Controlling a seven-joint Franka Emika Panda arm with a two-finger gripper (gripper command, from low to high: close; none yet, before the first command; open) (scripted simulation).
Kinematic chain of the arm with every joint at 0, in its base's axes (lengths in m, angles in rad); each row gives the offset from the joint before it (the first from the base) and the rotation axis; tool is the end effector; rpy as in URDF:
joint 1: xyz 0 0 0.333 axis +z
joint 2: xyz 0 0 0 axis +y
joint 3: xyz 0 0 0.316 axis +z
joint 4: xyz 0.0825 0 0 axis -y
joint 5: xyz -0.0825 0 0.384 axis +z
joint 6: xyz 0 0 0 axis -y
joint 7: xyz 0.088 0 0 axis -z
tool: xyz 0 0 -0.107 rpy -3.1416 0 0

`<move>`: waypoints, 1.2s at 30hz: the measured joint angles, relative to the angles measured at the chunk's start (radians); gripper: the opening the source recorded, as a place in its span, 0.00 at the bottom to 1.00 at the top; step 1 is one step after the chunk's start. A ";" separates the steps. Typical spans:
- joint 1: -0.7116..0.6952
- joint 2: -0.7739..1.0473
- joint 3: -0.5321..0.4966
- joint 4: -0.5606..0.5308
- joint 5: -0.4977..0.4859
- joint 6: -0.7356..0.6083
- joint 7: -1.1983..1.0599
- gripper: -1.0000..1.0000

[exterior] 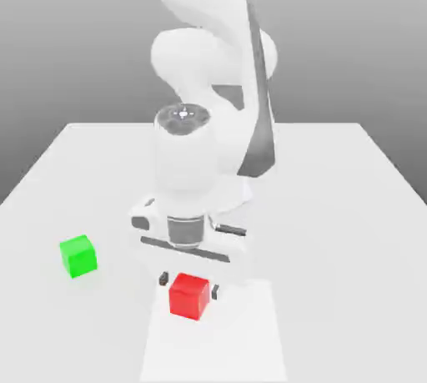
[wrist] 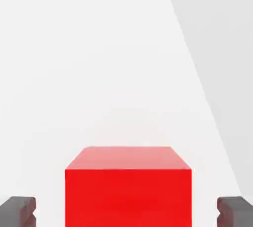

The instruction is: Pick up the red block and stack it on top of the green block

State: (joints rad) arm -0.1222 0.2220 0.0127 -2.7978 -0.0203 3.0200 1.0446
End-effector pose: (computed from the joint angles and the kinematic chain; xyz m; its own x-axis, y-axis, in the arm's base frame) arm 0.3646 -0.0382 0.1450 0.4228 -0.9062 -0.0002 -0.9062 -0.4228 -0.0004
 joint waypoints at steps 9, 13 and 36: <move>-0.009 -0.092 0.012 -0.013 0.009 -0.079 -0.005 0.00; -0.006 -0.230 0.009 -0.033 0.018 -0.196 -0.009 0.00; -0.419 -0.168 -0.249 -0.063 0.081 -0.106 0.302 1.00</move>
State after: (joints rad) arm -0.5408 0.0537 -0.2365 -2.8612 0.0606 2.9141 1.3467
